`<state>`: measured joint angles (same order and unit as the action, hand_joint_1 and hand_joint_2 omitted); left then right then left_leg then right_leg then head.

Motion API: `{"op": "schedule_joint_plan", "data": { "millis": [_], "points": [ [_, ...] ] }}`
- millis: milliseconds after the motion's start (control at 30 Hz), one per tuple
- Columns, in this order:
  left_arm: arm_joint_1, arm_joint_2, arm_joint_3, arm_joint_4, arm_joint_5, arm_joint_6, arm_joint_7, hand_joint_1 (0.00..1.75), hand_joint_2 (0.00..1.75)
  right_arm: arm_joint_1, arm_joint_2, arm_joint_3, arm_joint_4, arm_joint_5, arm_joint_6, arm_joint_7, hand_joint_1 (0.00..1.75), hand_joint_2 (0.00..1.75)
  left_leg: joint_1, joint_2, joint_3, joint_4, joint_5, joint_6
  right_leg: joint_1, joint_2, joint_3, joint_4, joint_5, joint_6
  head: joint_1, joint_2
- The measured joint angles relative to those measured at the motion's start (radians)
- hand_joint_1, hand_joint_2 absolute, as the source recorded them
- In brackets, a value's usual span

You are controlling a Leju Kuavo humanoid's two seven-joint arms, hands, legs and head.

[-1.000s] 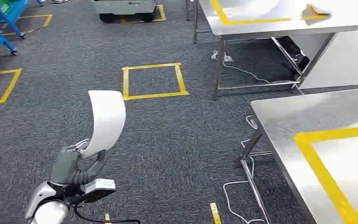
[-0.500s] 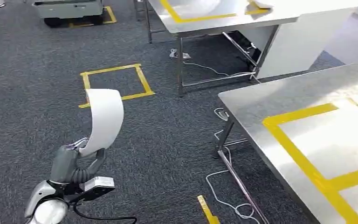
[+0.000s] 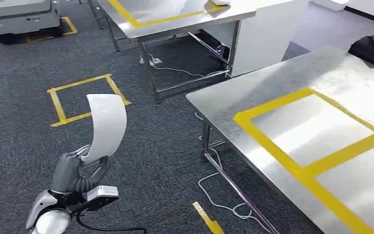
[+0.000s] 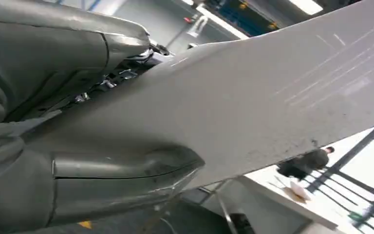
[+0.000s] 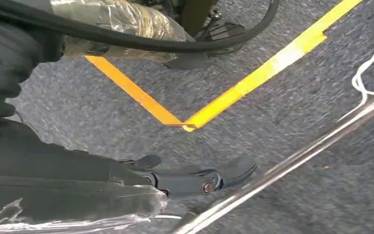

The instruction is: Take the parts from the cabinet and place them on the table.

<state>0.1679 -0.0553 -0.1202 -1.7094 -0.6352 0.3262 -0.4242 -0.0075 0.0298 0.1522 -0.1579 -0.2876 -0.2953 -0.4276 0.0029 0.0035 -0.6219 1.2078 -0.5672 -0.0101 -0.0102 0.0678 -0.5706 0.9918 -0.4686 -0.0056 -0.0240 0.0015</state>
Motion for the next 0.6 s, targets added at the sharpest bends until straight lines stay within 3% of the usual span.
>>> {"op": "schedule_joint_plan", "data": {
  "millis": [33,67,100,167,233,267,300,333,400,433,467,500,533,567,600],
  "points": [
    [0.0,0.0,0.0,0.0,0.0,0.003,-0.002,1.75,1.75,0.0,0.0,0.0,0.0,0.0,0.0,0.0,0.0,1.75,0.002,-0.016,0.045,-0.091,0.048,0.004,-0.001,0.013,0.001,0.001,0.002,0.003,0.0,0.0],
    [0.0,0.0,0.0,0.0,0.0,0.006,-0.002,1.75,1.75,-0.001,0.0,0.0,0.0,0.0,0.0,0.0,0.0,1.75,0.004,-0.055,0.085,-0.176,0.083,0.008,-0.002,0.025,0.0,0.001,0.003,0.005,0.0,0.0],
    [0.0,0.0,0.0,0.0,0.0,0.006,-0.002,1.75,1.75,-0.004,0.0,0.0,0.0,0.0,0.0,0.0,0.0,1.75,0.007,-0.09,0.096,-0.202,0.066,0.012,0.002,0.035,-0.006,0.004,0.007,0.012,0.001,0.0],
    [0.001,0.0,0.001,0.0,0.0,0.009,-0.003,1.75,1.75,-0.006,0.0,0.0,0.0,0.0,0.0,0.0,0.0,1.75,0.005,-0.077,0.093,-0.214,0.068,0.011,-0.003,0.056,-0.022,0.006,0.015,0.024,0.002,0.0],
    [0.0,-0.001,0.001,0.0,0.001,0.009,-0.004,1.75,1.75,0.002,0.0,0.0,0.0,0.001,0.0,0.0,0.0,1.75,0.001,-0.059,0.094,-0.216,0.073,0.021,-0.008,0.074,-0.029,-0.002,0.023,0.039,0.002,0.0],
    [-0.004,-0.002,0.003,0.0,0.002,0.01,-0.005,1.75,1.75,0.005,-0.002,0.0,0.0,0.002,0.001,0.0,0.0,1.75,0.009,-0.041,0.095,-0.23,0.083,0.034,-0.009,0.059,-0.038,0.008,0.016,0.041,0.0,0.0],
    [-0.005,-0.003,0.003,0.0,0.003,0.009,-0.005,1.75,1.75,0.005,-0.002,0.0,0.0,0.002,0.002,-0.001,0.0,1.75,0.007,-0.032,0.094,-0.232,0.084,0.038,-0.001,0.009,-0.048,0.025,0.001,0.042,0.004,0.0],
    [-0.005,-0.006,0.003,0.0,0.006,0.012,-0.009,1.75,1.75,0.003,-0.002,0.001,0.0,0.003,0.005,-0.002,0.0,1.75,0.005,-0.018,0.09,-0.232,0.085,0.044,-0.001,-0.039,-0.082,0.094,-0.047,0.044,0.013,0.0],
    [-0.003,-0.005,0.006,0.0,0.006,0.012,-0.01,1.75,1.75,-0.003,-0.002,0.002,0.0,0.003,0.006,-0.002,0.0,1.75,0.001,0.015,0.085,-0.232,0.086,0.046,-0.002,-0.06,-0.161,0.275,-0.134,0.049,0.011,0.0],
    [-0.003,-0.006,0.006,0.0,0.006,0.012,-0.01,1.75,1.75,-0.003,-0.002,0.002,0.0,0.003,0.006,-0.002,0.0,1.75,0.0,0.028,0.083,-0.231,0.086,0.046,-0.002,-0.06,-0.184,0.335,-0.154,0.052,0.012,0.0],
    [-0.003,-0.006,0.006,0.001,0.006,0.012,-0.01,1.75,1.75,-0.002,-0.002,0.002,0.0,0.003,0.006,-0.002,0.0,1.75,0.0,0.042,0.083,-0.231,0.086,0.046,-0.002,-0.06,-0.183,0.345,-0.15,0.053,0.012,0.0],
    [-0.003,-0.006,0.006,0.001,0.006,0.012,-0.011,1.75,1.75,0.0,-0.002,0.003,0.0,0.003,0.006,-0.002,0.0,1.75,-0.001,0.054,0.084,-0.231,0.086,0.046,-0.002,-0.062,-0.154,0.307,-0.125,0.053,0.012,0.0],
    [-0.004,-0.006,0.006,0.001,0.006,0.012,-0.011,1.75,1.75,0.002,-0.002,0.003,0.0,0.003,0.006,-0.002,0.0,1.75,-0.001,0.063,0.085,-0.23,0.085,0.045,-0.002,-0.066,-0.114,0.241,-0.094,0.051,0.012,0.0],
    [-0.005,-0.006,0.006,0.001,0.006,0.012,-0.011,1.75,1.75,0.003,-0.003,0.003,0.0,0.003,0.006,-0.002,0.0,1.75,-0.001,0.075,0.088,-0.23,0.084,0.042,-0.001,-0.086,-0.042,0.122,-0.048,0.048,0.012,0.0],
    [-0.005,-0.006,0.006,0.001,0.006,0.012,-0.011,1.75,1.75,0.001,-0.003,0.003,0.0,0.003,0.006,-0.002,0.0,1.75,-0.002,0.085,0.092,-0.229,0.082,0.039,0.0,-0.12,0.015,0.032,-0.021,0.044,0.012,0.0]
  ]
}}
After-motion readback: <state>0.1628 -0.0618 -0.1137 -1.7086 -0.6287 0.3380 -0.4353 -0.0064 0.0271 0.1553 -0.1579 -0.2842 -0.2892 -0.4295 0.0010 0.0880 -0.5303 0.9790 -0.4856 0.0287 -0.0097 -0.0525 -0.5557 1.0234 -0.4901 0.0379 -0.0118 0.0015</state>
